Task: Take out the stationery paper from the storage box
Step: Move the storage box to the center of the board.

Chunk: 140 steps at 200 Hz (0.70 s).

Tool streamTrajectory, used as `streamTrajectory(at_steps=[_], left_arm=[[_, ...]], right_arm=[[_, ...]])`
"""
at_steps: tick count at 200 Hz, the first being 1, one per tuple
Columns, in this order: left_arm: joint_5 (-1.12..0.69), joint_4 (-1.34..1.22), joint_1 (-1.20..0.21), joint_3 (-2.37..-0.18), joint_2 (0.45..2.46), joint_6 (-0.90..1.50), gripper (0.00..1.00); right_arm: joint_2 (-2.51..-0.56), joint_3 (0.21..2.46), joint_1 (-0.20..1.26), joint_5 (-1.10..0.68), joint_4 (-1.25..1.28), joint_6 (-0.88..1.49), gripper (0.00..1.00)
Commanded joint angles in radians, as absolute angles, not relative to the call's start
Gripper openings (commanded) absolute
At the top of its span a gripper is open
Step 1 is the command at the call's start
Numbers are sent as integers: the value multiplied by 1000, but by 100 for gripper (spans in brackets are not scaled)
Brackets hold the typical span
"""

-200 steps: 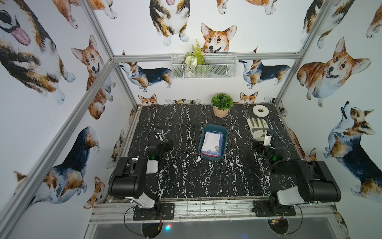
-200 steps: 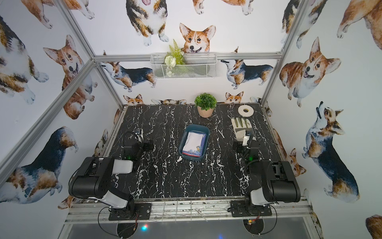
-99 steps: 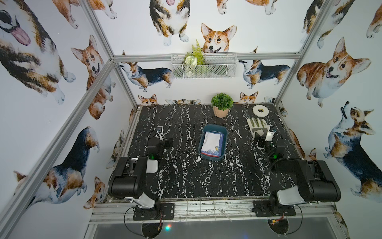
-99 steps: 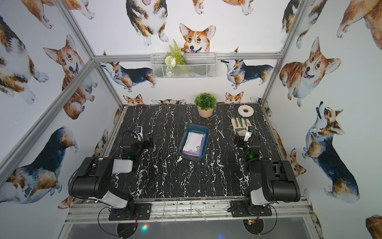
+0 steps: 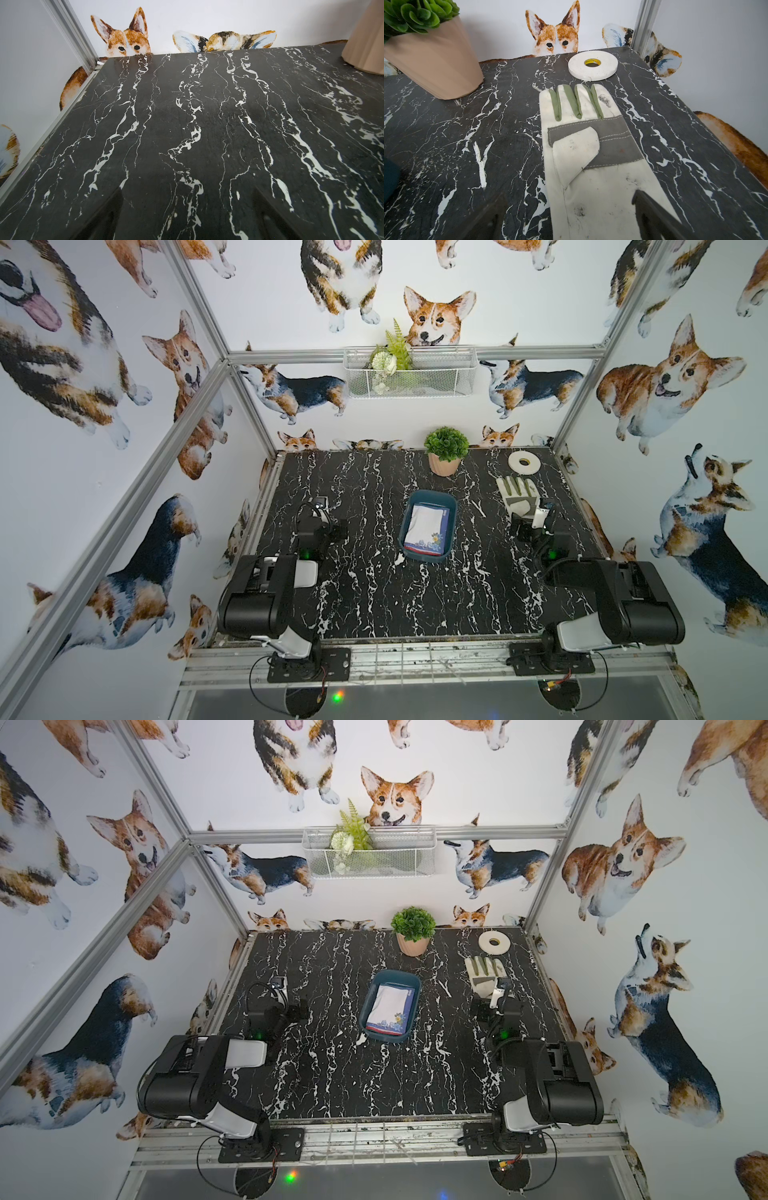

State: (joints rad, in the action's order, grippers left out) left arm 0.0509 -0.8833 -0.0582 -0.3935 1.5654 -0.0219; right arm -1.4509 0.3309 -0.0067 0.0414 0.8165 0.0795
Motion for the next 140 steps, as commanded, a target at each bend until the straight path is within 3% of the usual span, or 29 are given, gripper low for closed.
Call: streamTrajectory(at_steps=[1, 31, 46, 103, 120, 140], left_arm=[[54, -890, -56, -399, 1568, -19, 100], [71, -884, -55, -402, 1563, -16, 100], [154, -754, -55, -438, 1495, 13, 100], [426, -127, -49, -744, 1128, 378, 100], [312, -117, -34, -768, 1040, 390, 100], [208, -38, -34, -824, 949, 348, 100]], right_arm=[[-1453, 337, -5, 47, 812, 83, 100], [-1450, 333, -5, 44, 818, 82, 100], [-1436, 341, -6, 19, 799, 79, 100], [-1252, 759, -8, -11, -47, 242, 100], [-1154, 880, -10, -35, -181, 331, 100], [-996, 985, -38, 70, -318, 552, 100]])
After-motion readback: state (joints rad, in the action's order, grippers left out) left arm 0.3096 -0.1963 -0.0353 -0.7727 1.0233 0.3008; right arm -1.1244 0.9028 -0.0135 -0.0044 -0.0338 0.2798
